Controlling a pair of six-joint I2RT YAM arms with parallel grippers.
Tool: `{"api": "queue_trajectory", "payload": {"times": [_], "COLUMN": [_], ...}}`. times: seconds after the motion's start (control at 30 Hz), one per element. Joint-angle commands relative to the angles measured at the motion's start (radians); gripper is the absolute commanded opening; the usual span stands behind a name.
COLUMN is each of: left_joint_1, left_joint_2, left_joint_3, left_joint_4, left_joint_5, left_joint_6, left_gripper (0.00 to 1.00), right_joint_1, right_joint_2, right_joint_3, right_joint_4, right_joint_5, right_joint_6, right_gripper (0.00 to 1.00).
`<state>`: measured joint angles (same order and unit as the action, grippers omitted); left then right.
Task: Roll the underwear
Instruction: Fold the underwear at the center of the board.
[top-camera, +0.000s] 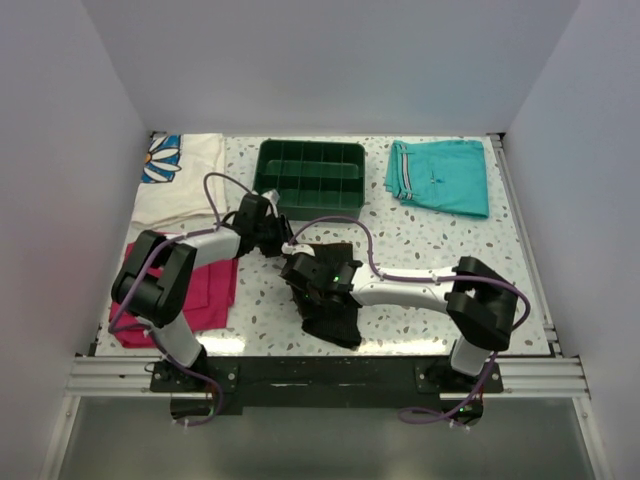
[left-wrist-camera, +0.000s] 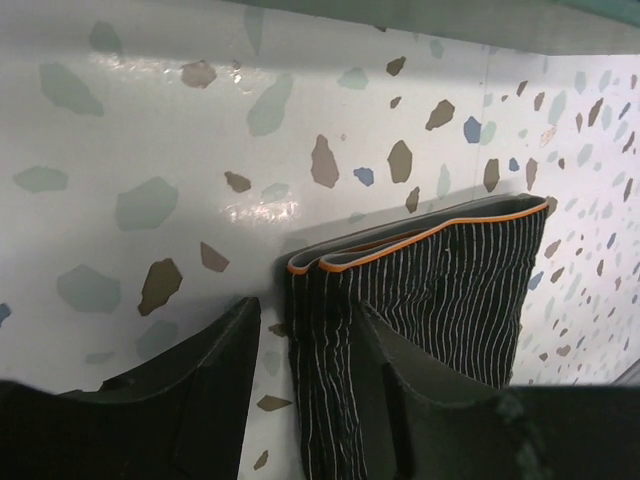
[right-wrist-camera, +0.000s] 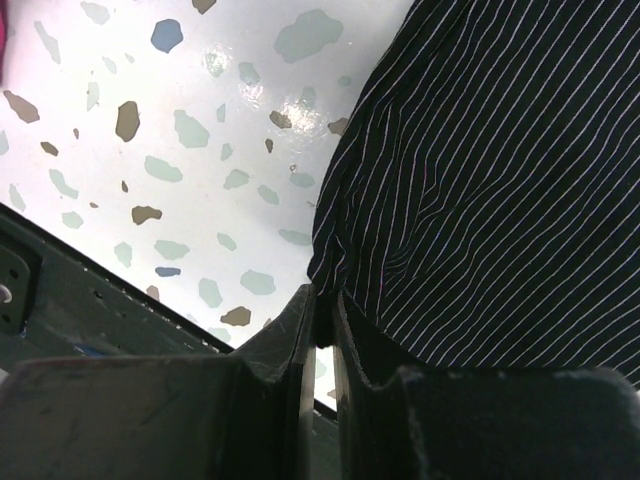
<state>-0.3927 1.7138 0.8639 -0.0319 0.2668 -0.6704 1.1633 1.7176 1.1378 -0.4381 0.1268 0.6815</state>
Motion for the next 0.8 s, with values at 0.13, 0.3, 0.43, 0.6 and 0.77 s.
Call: {"api": "queue_trajectory", "payload": {"times": [0.13,0.3,0.43,0.6,0.77], "left_joint_1": [0.006,0.006,0.006,0.006,0.006], "left_joint_2": [0.023,0.050,0.087,0.099,0.098], "left_joint_3": [-0.003,0.015,0.004,-0.011,-0.012], "left_joint_4": [0.096,0.053,0.062,0.092,0.098], "left_joint_5": [0.063,0.032,0.034,0.035,0.028], "left_joint_6": [-0.004,0.014,0.020,0.011,0.003], "left_gripper": [0.56,0.57,0.50,0.38,0.24], "right_joint_1": [-0.008,-0.010,-0.010,-0.010,-0.011], "right_joint_2": [0.013,0.017,0.017,0.022,0.019], "right_joint_3": [-0.004,-0.001,0.000,0.002,-0.003], "right_joint_4": [0.022,0.018,0.019,0.021,0.015], "right_joint_5": [-0.019,-0.021,-0.021,-0.024,-0.019], "right_joint_6": [0.015,0.012,0.010,0.009,0.006], "right_gripper": [0.13,0.14,0.14,0.14,0.15]}}
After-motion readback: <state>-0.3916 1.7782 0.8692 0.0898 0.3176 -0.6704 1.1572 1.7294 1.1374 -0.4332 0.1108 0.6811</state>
